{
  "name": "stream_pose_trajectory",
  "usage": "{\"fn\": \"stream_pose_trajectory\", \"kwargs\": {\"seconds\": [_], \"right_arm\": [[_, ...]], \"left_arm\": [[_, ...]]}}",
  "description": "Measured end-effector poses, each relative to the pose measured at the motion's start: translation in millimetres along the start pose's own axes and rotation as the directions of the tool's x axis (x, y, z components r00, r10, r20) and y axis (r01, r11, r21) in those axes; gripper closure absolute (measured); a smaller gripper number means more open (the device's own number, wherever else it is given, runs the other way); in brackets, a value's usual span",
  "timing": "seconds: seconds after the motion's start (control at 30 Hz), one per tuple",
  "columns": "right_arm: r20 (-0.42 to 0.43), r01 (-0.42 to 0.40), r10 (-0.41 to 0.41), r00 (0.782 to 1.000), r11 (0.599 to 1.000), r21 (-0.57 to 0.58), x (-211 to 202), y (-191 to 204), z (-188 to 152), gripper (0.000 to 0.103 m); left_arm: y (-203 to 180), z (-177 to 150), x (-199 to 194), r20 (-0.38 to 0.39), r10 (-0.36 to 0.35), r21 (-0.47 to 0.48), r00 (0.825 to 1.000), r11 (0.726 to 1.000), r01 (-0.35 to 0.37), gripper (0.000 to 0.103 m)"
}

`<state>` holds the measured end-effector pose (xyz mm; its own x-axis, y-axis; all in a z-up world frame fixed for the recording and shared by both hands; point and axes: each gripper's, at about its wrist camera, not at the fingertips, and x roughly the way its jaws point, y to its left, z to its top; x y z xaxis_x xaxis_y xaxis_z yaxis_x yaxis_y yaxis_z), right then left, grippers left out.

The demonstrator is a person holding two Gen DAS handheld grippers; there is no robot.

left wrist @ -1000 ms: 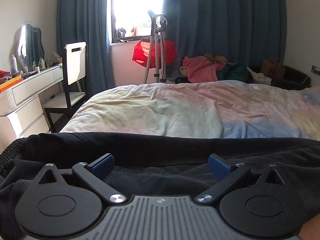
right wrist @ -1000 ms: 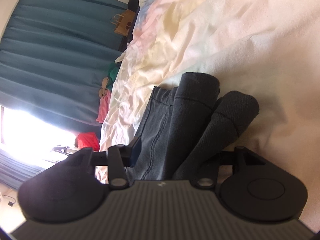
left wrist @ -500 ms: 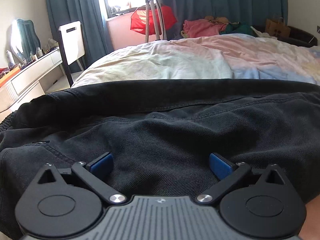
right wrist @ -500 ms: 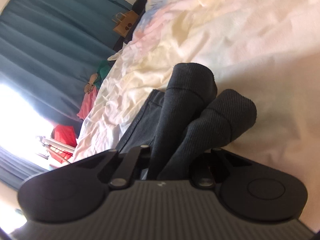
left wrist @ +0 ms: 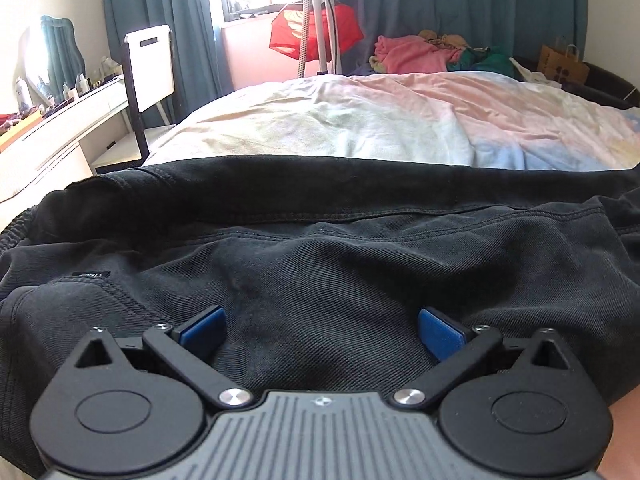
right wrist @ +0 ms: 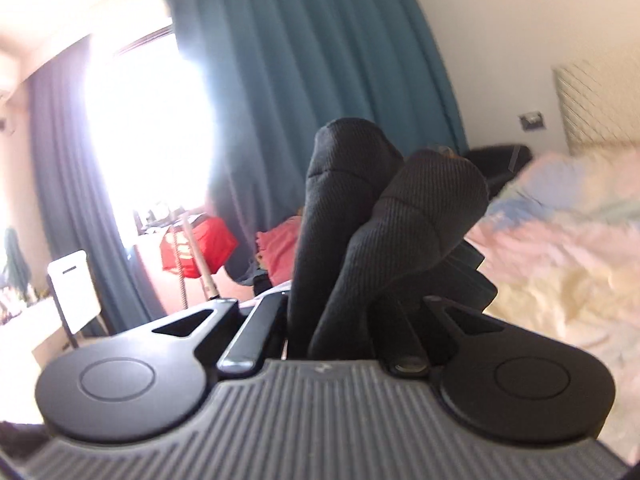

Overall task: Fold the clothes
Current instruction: 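Carry the leg hems over toward the waistband with the right gripper and release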

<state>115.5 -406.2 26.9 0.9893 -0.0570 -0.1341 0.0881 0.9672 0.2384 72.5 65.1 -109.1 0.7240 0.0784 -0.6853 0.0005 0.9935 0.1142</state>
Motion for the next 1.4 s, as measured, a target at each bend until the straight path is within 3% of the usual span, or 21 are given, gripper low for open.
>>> {"fn": "stream_pose_trajectory", "kwargs": {"seconds": [0.13,0.23,0.33,0.5,0.6,0.8,0.97,1.1,1.13,1.2,1.27,1.33,1.4], "right_arm": [[-0.02,-0.119,0.118,0.993,0.956,-0.268,-9,87,-12,0.093],[-0.068,-0.212,0.202,0.977,0.879,-0.427,-19,145,-48,0.093],[-0.155,-0.307,0.266,0.951,0.776,-0.551,-30,192,-105,0.093],[-0.381,-0.453,0.259,0.887,0.646,-0.614,-39,227,-208,0.093],[-0.41,-0.46,0.226,0.883,0.586,-0.667,-47,236,-240,0.092],[-0.355,-0.429,0.245,0.902,0.592,-0.683,-59,265,-222,0.092],[-0.414,-0.439,0.209,0.886,0.663,-0.606,-40,285,-236,0.091],[-0.408,-0.455,0.233,0.883,0.644,-0.615,-54,278,-232,0.084],[-0.429,-0.481,0.249,0.868,0.632,-0.608,-58,275,-229,0.08],[-0.466,-0.528,0.278,0.84,0.617,-0.583,-68,266,-220,0.049],[-0.493,-0.57,0.314,0.811,0.615,-0.545,-79,254,-208,0.037],[-0.518,-0.613,0.363,0.775,0.631,-0.475,-89,236,-192,0.036],[-0.516,-0.631,0.412,0.751,0.678,-0.377,-95,214,-173,0.036]], "left_arm": [[11,0,-21,0.038,0.009,-0.011,0.999,1.0,-0.008,0.002],[30,5,-40,0.081,-0.003,-0.077,0.997,0.997,0.009,0.002],[53,10,-56,0.117,0.009,-0.148,0.993,0.989,0.008,0.001],[88,15,-73,0.118,0.016,-0.257,0.993,0.966,0.015,0.001],[98,15,-78,0.123,0.002,-0.296,0.992,0.955,0.034,0.001],[102,18,-87,0.16,-0.027,-0.325,0.987,0.942,0.078,0.001],[107,16,-85,0.163,-0.059,-0.356,0.985,0.927,0.114,0.001],[110,13,-81,0.155,-0.123,-0.379,0.98,0.909,0.174,0.001],[110,13,-79,0.155,-0.139,-0.381,0.978,0.905,0.189,0.001],[108,12,-75,0.155,-0.169,-0.387,0.973,0.896,0.218,0.001],[105,14,-70,0.148,-0.197,-0.381,0.969,0.893,0.239,0.001],[102,14,-67,0.144,-0.228,-0.374,0.963,0.888,0.266,0.001],[99,15,-65,0.144,-0.255,-0.365,0.956,0.884,0.291,0.001]]}}
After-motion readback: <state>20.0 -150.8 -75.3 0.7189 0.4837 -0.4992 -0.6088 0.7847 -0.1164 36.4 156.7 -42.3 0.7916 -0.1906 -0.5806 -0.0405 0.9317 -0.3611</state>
